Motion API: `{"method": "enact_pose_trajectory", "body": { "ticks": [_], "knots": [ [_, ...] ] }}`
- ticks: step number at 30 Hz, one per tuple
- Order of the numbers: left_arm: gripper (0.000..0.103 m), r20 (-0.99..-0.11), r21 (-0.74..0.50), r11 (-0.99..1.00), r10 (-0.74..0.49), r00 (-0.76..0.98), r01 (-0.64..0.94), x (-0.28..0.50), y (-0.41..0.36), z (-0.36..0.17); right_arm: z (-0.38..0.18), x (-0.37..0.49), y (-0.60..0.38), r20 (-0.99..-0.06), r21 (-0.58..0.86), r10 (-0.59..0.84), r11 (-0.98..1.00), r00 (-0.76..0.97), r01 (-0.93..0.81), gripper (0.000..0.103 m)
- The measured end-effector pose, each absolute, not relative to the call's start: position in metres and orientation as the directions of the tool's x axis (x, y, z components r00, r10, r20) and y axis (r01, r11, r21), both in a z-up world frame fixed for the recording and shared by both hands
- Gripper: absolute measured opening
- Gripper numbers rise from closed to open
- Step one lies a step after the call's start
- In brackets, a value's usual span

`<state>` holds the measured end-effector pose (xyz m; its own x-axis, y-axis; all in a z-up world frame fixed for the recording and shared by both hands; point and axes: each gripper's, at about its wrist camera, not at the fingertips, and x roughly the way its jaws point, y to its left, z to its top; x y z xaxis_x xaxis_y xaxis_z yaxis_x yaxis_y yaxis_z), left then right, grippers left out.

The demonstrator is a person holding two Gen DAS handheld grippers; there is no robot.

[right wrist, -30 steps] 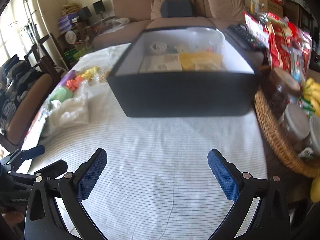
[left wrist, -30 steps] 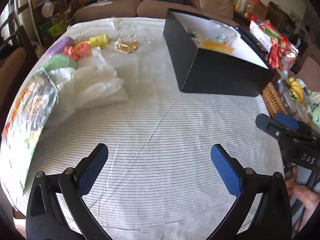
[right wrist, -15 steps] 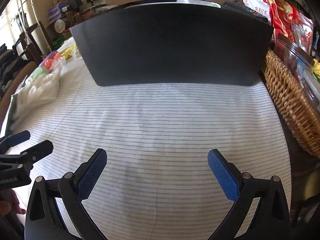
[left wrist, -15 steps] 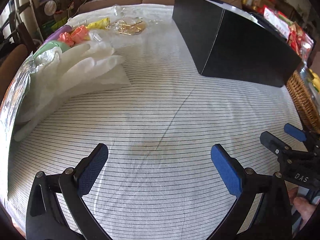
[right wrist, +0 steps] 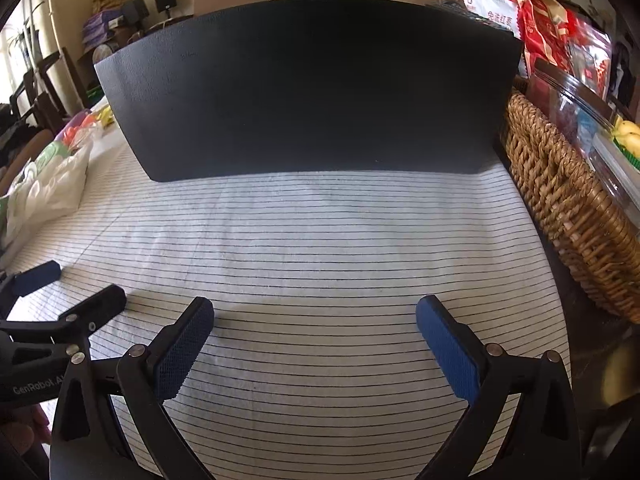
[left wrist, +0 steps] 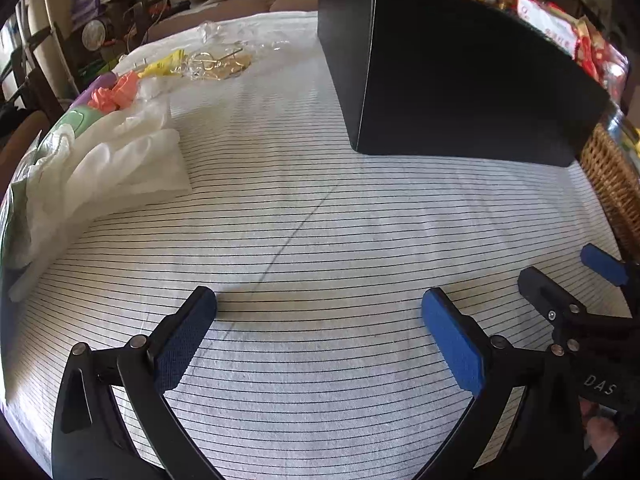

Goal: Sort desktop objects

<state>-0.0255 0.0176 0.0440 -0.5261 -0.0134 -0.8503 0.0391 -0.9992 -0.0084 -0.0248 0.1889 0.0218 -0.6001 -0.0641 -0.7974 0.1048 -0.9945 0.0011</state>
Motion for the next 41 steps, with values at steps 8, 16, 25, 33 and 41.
{"method": "enact_pose_trajectory", "body": {
  "ticks": [8, 16, 25, 33, 41],
  "knots": [
    [0.103, -0.825, -0.004, -0.997, -0.044, -0.563, 0.082, -0.0202, 0.0168, 0.0436, 0.0238, -0.0238, 0.1921, -0.802, -0.025, -0.041, -0.994, -0.596, 0.102, 0.103],
    [0.103, -0.825, -0.009, -0.995, -0.047, -0.563, 0.095, -0.0184, 0.0155, 0.0436, 0.0237, -0.0247, 0.1921, -0.802, -0.025, -0.042, -0.994, -0.596, 0.103, 0.103],
    [0.103, -0.825, -0.009, -0.995, -0.047, -0.563, 0.095, -0.0181, 0.0153, 0.0438, 0.0236, -0.0256, 0.1922, -0.802, -0.025, -0.042, -0.994, -0.596, 0.104, 0.103],
    [0.103, -0.825, -0.009, -0.995, -0.046, -0.563, 0.095, -0.0181, 0.0149, 0.0435, 0.0236, -0.0259, 0.1924, -0.802, -0.026, -0.042, -0.994, -0.596, 0.105, 0.103],
    [0.103, -0.824, -0.012, -0.996, -0.041, -0.564, 0.089, -0.0176, 0.0141, 0.0430, 0.0236, -0.0262, 0.1921, -0.802, -0.025, -0.043, -0.994, -0.596, 0.105, 0.103]
  ]
}}
